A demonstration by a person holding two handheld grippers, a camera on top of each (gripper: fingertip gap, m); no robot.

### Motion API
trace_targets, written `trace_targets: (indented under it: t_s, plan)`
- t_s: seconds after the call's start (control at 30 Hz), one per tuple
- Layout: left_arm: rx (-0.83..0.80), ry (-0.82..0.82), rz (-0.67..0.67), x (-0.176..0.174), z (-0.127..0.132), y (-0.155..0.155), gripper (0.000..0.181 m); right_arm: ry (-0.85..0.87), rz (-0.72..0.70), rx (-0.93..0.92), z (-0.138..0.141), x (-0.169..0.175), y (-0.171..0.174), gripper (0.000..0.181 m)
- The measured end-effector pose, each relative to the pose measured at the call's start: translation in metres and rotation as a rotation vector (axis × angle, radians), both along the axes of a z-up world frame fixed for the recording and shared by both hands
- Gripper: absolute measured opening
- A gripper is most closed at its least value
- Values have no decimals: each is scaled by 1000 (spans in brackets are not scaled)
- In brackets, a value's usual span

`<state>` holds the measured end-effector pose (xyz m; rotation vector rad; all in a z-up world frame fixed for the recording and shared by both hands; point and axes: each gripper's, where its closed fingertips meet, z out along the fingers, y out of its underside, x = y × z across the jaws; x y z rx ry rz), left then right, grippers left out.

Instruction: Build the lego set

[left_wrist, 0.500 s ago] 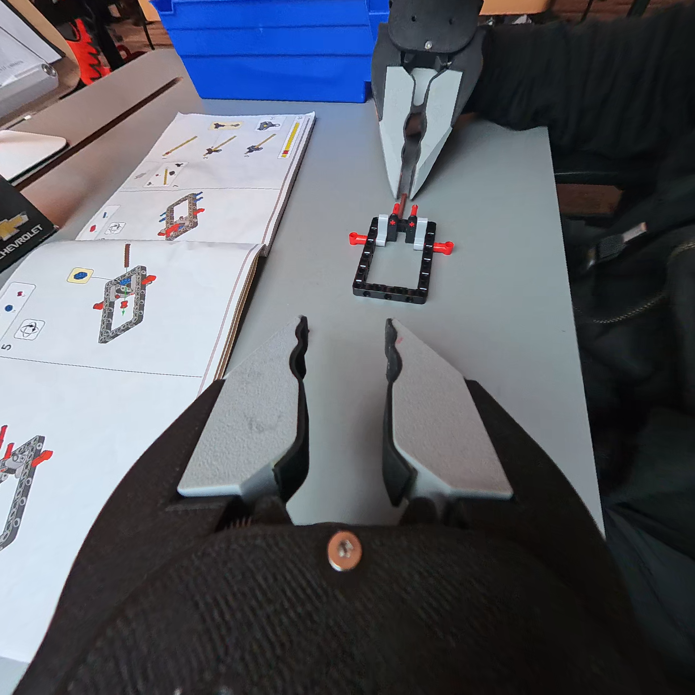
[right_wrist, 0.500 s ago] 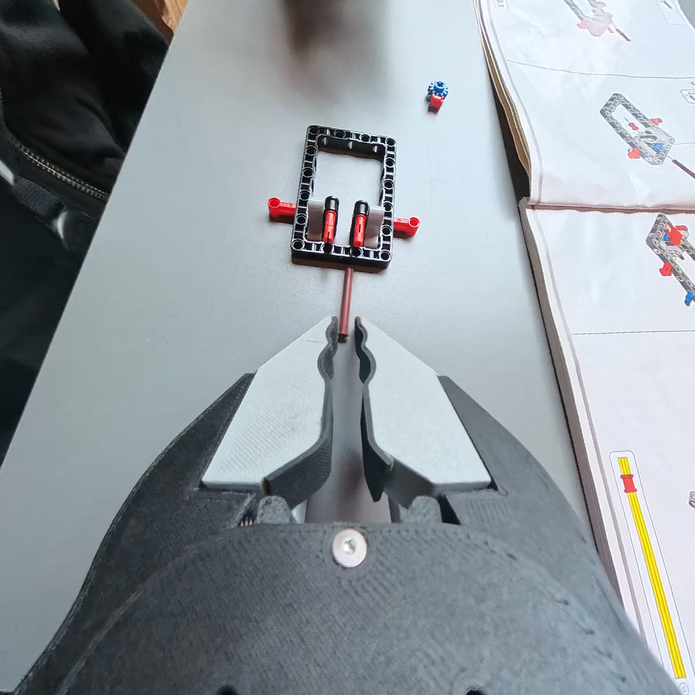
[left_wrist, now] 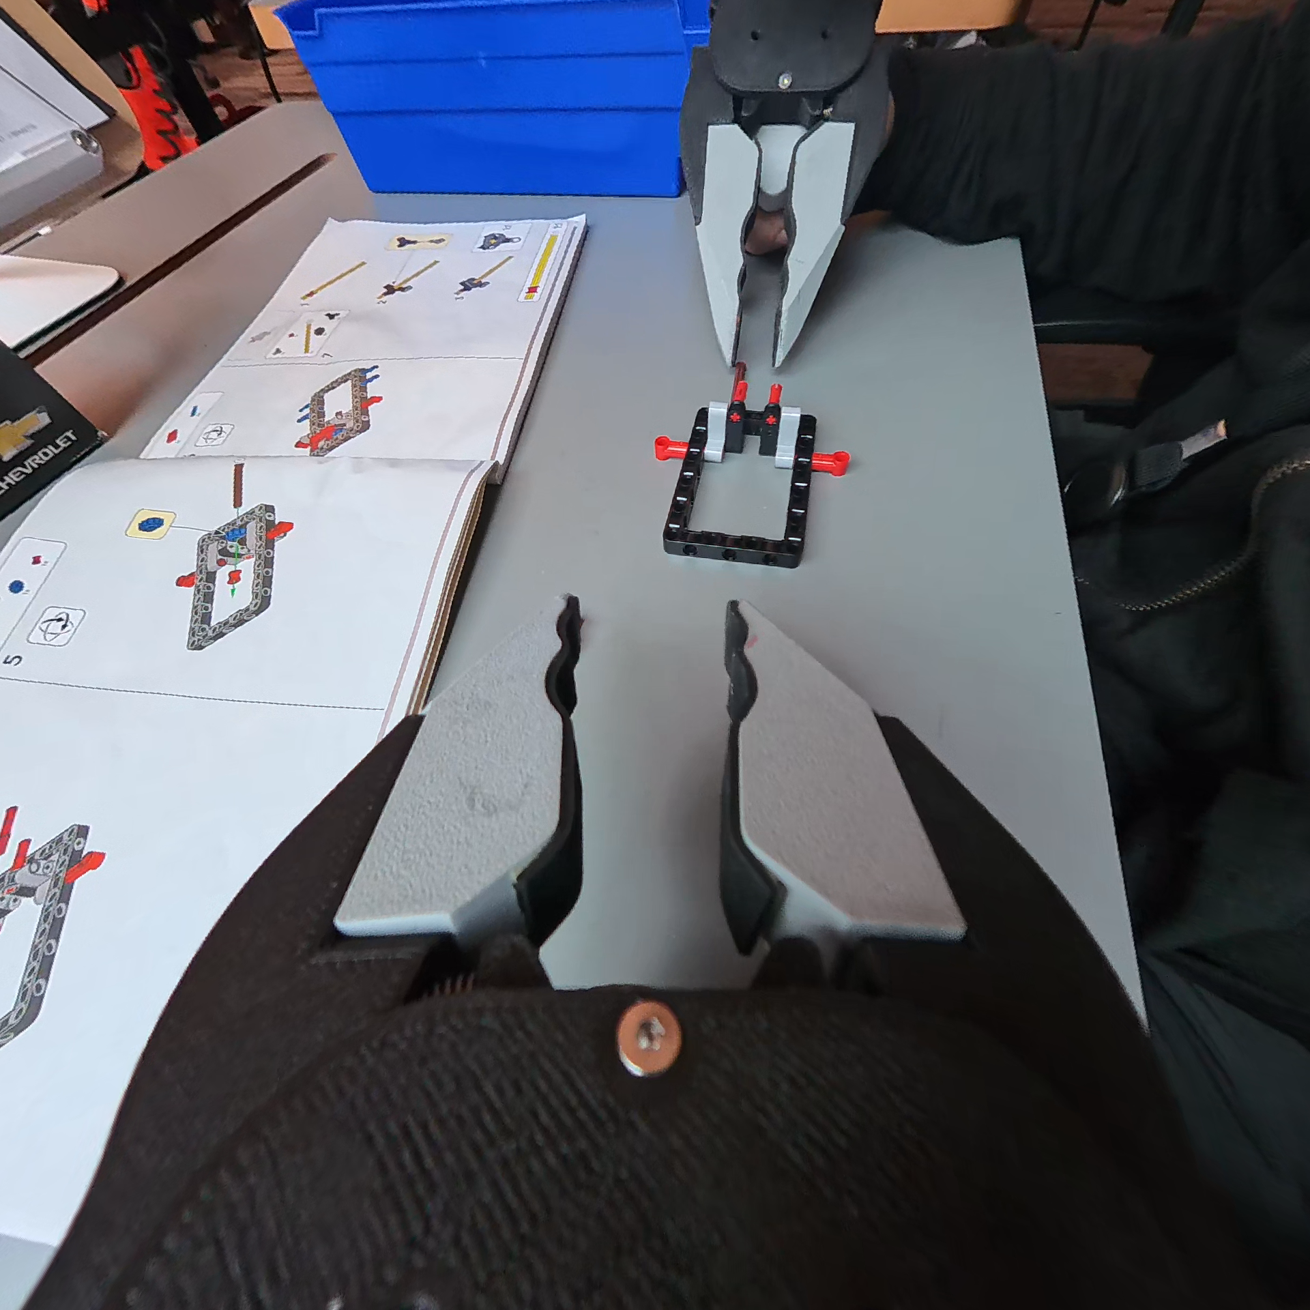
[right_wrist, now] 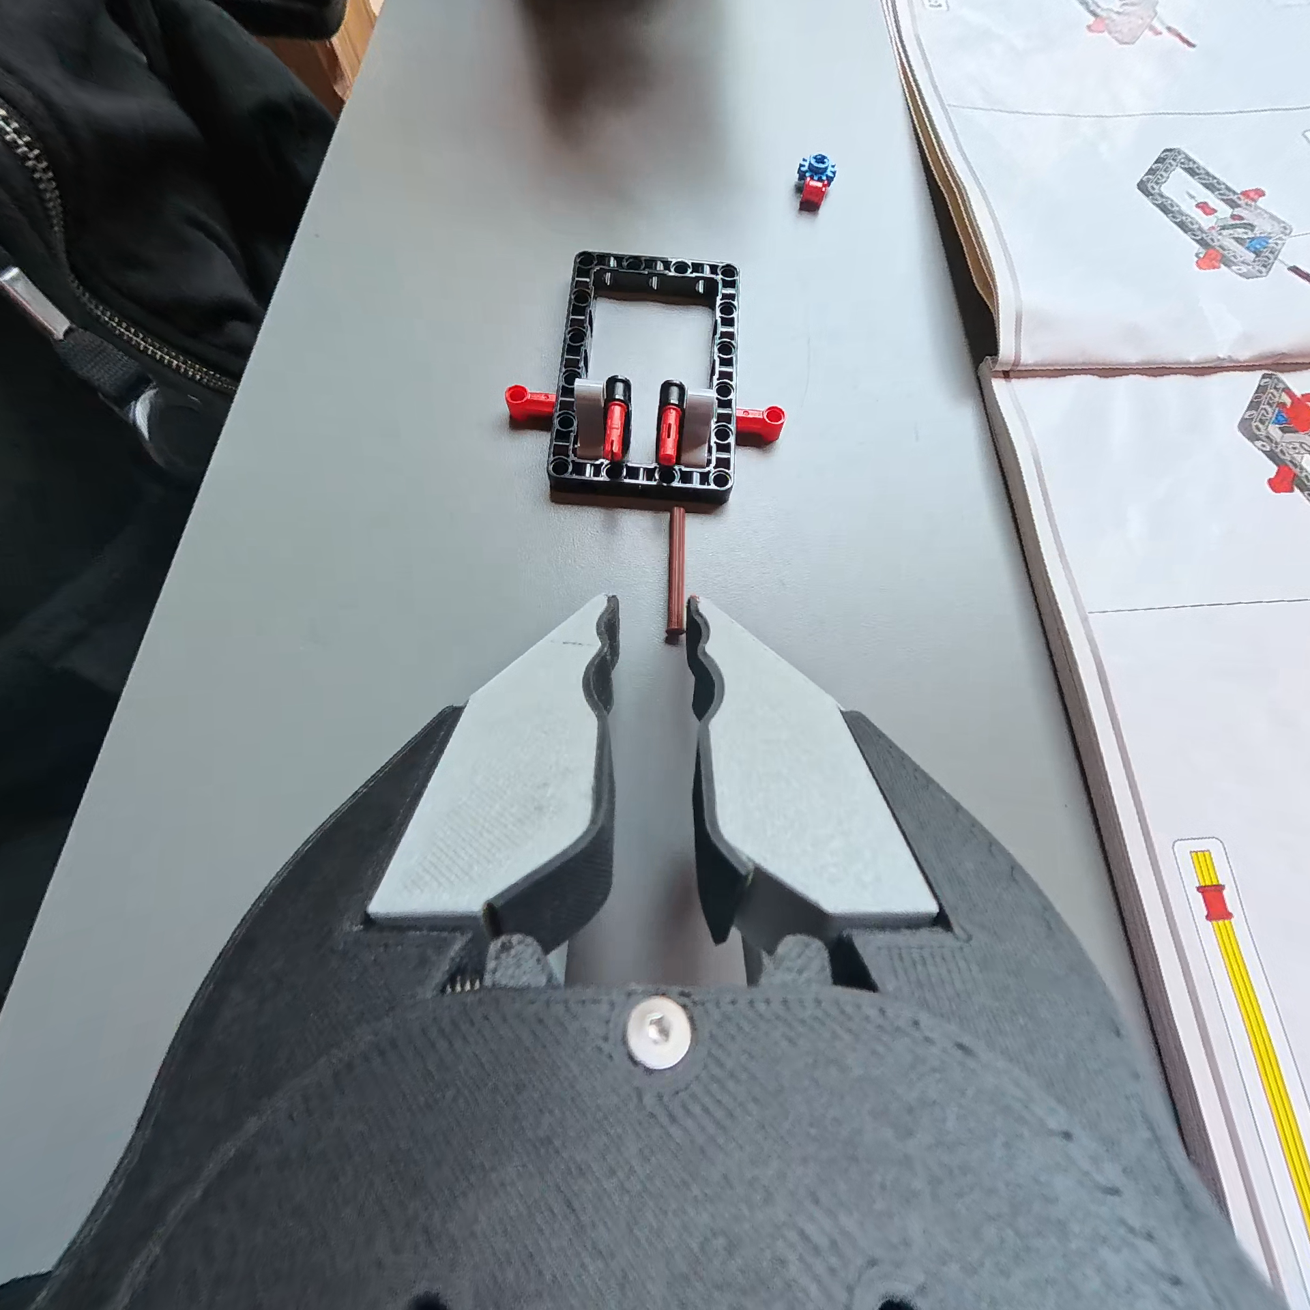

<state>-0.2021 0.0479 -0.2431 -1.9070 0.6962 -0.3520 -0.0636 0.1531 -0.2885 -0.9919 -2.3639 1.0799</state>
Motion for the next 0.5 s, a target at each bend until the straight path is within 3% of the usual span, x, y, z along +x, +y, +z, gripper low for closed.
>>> trace_targets:
  t_s: [0.27,0.5]
  plan:
    - [75,-18,8,-7,11,0,39,45,-9,-40,9,0,2,15]
    - [172,-40,149,-36,25,11,32,65,-54,-85,16,-2,11,15]
